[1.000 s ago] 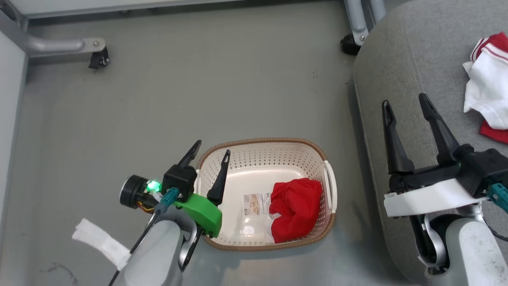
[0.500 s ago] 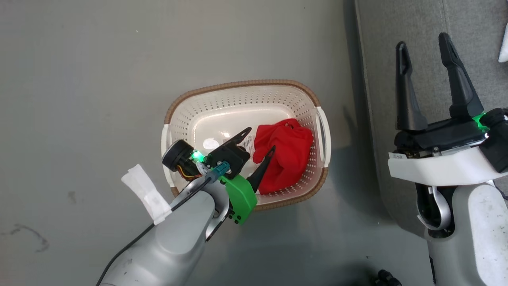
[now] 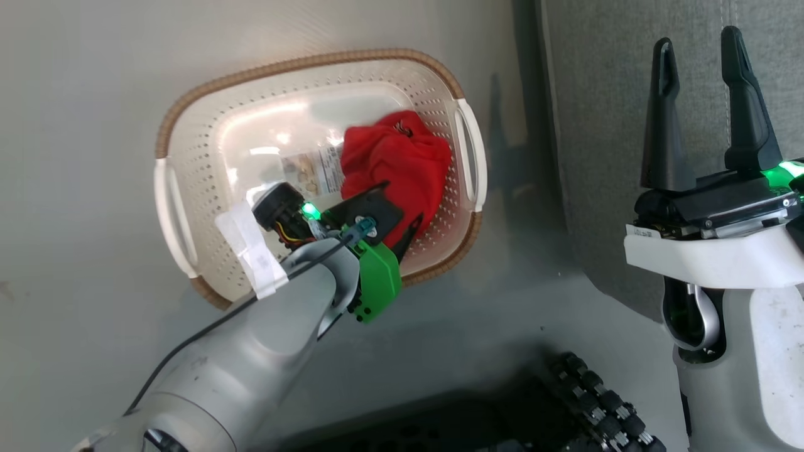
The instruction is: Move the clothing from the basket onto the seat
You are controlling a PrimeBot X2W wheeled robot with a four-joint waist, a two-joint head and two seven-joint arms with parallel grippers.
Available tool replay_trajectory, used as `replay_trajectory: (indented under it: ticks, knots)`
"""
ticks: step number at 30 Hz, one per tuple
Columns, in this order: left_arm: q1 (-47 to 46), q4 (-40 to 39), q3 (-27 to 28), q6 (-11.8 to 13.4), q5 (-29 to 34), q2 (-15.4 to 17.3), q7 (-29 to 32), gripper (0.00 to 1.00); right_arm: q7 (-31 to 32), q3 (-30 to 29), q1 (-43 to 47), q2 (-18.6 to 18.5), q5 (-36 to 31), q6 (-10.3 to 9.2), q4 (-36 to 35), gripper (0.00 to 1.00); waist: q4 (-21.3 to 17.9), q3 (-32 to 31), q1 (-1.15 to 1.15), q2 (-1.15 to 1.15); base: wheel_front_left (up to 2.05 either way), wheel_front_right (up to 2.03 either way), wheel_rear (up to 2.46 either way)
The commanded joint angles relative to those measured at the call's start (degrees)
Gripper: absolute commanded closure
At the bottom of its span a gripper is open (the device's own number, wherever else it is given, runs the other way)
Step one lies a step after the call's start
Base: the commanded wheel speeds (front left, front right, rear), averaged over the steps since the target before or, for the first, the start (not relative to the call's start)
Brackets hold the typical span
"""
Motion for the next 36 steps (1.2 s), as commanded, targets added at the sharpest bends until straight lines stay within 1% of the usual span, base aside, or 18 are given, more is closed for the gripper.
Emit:
replay_trajectory:
  ticks: [1,5,12,18,24,27,36]
  knots:
    - [-1.6,0.7,0.0,-0.1,-0.3,0.5,0.2,0.0,-0.6,0.2,-0.8,0.1,0.6,-0.04,0.1,0.0,-3.8,5.1,-0.01,0.0,0.0,0.0,0.0]
    - [-4.0,4.3,-0.3,-0.1,-1.7,0.5,1.4,0.0,-1.2,1.0,-1.2,0.0,1.5,-0.04,0.6,0.0,-4.5,6.8,-0.01,0.0,0.0,0.0,0.0]
    - [-7.6,10.7,0.7,0.0,-3.3,0.5,3.8,0.0,-1.8,2.5,-1.5,0.0,2.9,-0.04,0.9,0.0,-6.1,8.7,-0.01,0.0,0.0,0.0,0.0]
    - [-9.3,15.2,2.0,0.7,-5.2,0.5,6.9,0.0,-1.8,3.9,-1.8,0.0,4.4,-0.04,0.6,0.0,-7.9,9.6,-0.01,0.0,0.0,0.0,0.0]
    - [-9.6,17.0,2.5,0.9,-6.7,1.5,10.1,0.0,-1.8,4.6,-0.9,0.0,5.4,-0.04,-0.7,0.0,-9.4,10.0,-0.01,0.0,0.0,0.0,0.0]
    - [-9.6,17.7,2.8,1.5,-7.1,1.9,11.8,0.0,-1.8,4.5,0.3,0.0,5.4,-0.04,-1.5,0.0,-9.7,10.0,-0.01,0.0,0.0,0.0,0.0]
    - [-10.3,18.3,4.1,2.8,-9.1,3.1,14.2,0.0,-1.8,4.4,2.7,0.0,5.5,-0.04,-3.8,0.0,-10.1,10.4,-0.01,0.0,0.0,0.0,0.0]
